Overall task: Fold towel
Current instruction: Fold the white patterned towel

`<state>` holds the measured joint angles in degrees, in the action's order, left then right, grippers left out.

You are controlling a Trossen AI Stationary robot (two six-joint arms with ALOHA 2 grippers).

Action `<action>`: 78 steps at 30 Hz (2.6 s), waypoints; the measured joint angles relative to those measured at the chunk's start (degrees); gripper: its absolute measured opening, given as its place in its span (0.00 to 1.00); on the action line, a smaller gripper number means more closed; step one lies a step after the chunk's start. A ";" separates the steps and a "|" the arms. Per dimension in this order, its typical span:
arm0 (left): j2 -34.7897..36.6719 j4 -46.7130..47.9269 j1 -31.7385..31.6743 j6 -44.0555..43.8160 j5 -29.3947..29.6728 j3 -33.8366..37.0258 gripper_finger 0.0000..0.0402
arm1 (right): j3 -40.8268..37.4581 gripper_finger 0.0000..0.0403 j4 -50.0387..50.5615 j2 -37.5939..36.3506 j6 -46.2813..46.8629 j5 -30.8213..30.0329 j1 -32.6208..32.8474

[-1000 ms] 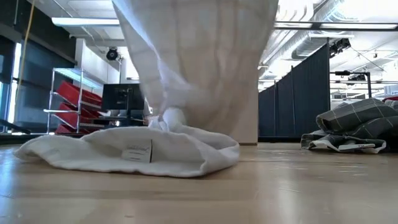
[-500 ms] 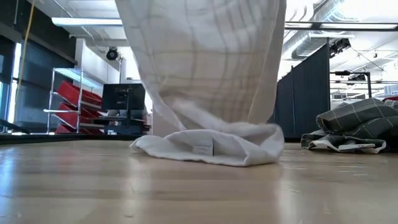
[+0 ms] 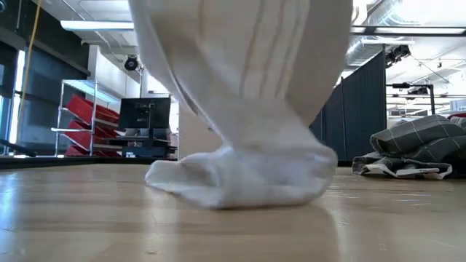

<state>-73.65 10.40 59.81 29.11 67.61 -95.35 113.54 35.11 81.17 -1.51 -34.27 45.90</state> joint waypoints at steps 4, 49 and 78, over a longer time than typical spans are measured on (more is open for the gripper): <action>-0.59 -15.78 3.50 14.84 0.72 0.00 0.00 | -0.04 0.00 -10.70 0.09 -11.48 -5.35 6.10; -1.65 -33.41 8.82 44.76 -3.87 -5.25 0.00 | 0.02 0.00 -36.19 0.07 -33.77 -25.19 20.24; -6.22 -39.59 1.96 57.04 3.73 -18.73 0.00 | -0.02 0.00 -100.53 1.90 -106.40 -35.65 30.63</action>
<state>-79.87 -29.19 61.77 86.16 71.35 -114.08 113.52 -65.43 83.07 -107.91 -69.92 76.53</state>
